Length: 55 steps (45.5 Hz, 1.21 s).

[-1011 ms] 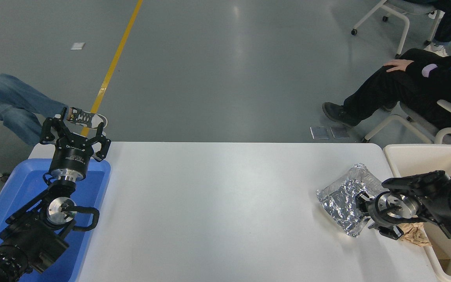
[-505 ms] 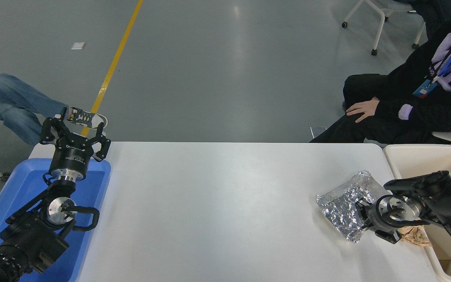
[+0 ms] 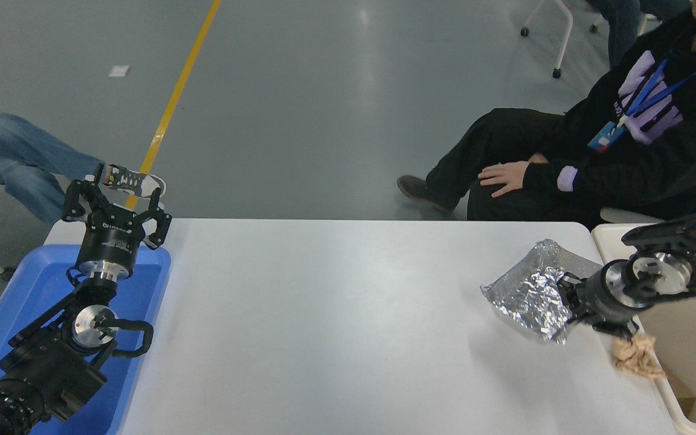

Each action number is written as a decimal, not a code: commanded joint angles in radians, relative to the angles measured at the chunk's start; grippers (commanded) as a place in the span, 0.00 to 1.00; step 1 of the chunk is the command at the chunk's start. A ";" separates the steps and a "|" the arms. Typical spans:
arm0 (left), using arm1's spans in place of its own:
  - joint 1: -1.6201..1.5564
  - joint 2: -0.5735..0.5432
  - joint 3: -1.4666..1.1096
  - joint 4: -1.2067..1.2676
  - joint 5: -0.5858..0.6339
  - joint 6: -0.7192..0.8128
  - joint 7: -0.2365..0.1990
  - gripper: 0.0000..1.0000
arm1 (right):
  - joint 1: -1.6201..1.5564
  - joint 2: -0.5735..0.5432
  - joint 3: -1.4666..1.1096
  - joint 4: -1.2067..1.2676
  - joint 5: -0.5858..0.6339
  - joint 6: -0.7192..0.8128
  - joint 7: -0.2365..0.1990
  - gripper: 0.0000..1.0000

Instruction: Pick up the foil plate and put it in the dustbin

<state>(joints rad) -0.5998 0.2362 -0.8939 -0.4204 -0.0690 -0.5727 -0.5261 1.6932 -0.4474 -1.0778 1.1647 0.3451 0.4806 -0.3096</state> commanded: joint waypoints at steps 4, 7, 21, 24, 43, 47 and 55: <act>0.000 0.000 0.001 0.000 0.000 -0.001 0.000 0.99 | 0.336 0.030 -0.039 0.062 -0.060 0.305 0.000 0.00; 0.000 0.000 0.001 0.000 0.000 0.000 0.000 0.99 | 0.394 0.044 -0.048 0.073 -0.060 0.305 0.000 0.00; 0.000 0.000 0.001 0.000 0.000 0.000 0.000 0.99 | 0.649 0.076 -0.140 0.182 -0.057 0.305 0.003 0.00; 0.000 0.000 0.001 0.000 0.000 0.000 0.000 0.99 | 0.669 0.076 -0.149 0.193 -0.057 0.305 0.003 0.00; 0.000 0.000 0.001 0.000 0.000 0.000 0.000 0.99 | 0.758 0.050 -0.182 0.243 -0.055 0.305 0.004 0.00; 0.000 0.000 0.001 0.000 0.000 0.000 0.000 0.99 | 0.760 0.047 -0.182 0.243 -0.055 0.305 0.006 0.00; 0.000 0.000 0.001 0.000 0.000 0.000 0.000 0.99 | 0.760 0.041 -0.215 0.239 -0.054 0.305 0.006 0.00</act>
<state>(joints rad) -0.5998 0.2362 -0.8929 -0.4203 -0.0690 -0.5721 -0.5263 2.4381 -0.3979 -1.2563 1.4009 0.2895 0.7842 -0.3048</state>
